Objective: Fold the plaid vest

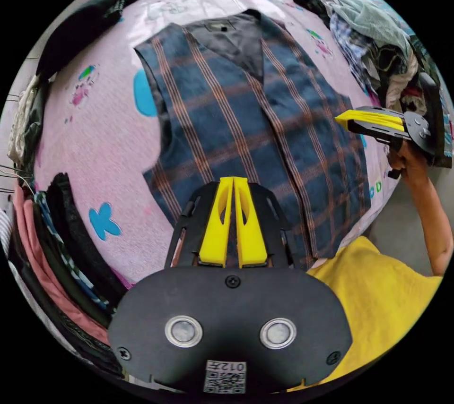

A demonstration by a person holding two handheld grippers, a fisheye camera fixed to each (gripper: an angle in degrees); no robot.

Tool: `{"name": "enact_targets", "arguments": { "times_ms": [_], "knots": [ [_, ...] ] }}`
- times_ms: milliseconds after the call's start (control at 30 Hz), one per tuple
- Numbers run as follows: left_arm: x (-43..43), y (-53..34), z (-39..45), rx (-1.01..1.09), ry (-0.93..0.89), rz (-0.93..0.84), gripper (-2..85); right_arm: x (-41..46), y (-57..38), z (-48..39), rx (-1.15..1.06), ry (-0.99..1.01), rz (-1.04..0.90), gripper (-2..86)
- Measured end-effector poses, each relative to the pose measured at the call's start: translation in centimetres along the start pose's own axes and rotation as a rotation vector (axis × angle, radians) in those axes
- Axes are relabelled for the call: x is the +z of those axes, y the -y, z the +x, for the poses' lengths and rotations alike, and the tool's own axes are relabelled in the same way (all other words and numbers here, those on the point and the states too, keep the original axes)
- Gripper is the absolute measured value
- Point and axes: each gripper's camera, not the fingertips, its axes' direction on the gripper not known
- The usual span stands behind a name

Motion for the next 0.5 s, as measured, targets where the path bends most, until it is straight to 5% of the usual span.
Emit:
{"name": "enact_targets", "arguments": {
  "times_ms": [267, 500],
  "knots": [
    [0.8, 10.6, -5.3, -0.09, 0.113, -0.034, 0.4, 1.2, 10.4, 6.7, 0.158, -0.095, 0.05, 0.2],
    [-1.3, 11.3, -7.5, -0.122, 0.107, -0.029, 0.4, 0.0, 13.2, 9.8, 0.16, -0.04, -0.01, 0.2]
  ]
}}
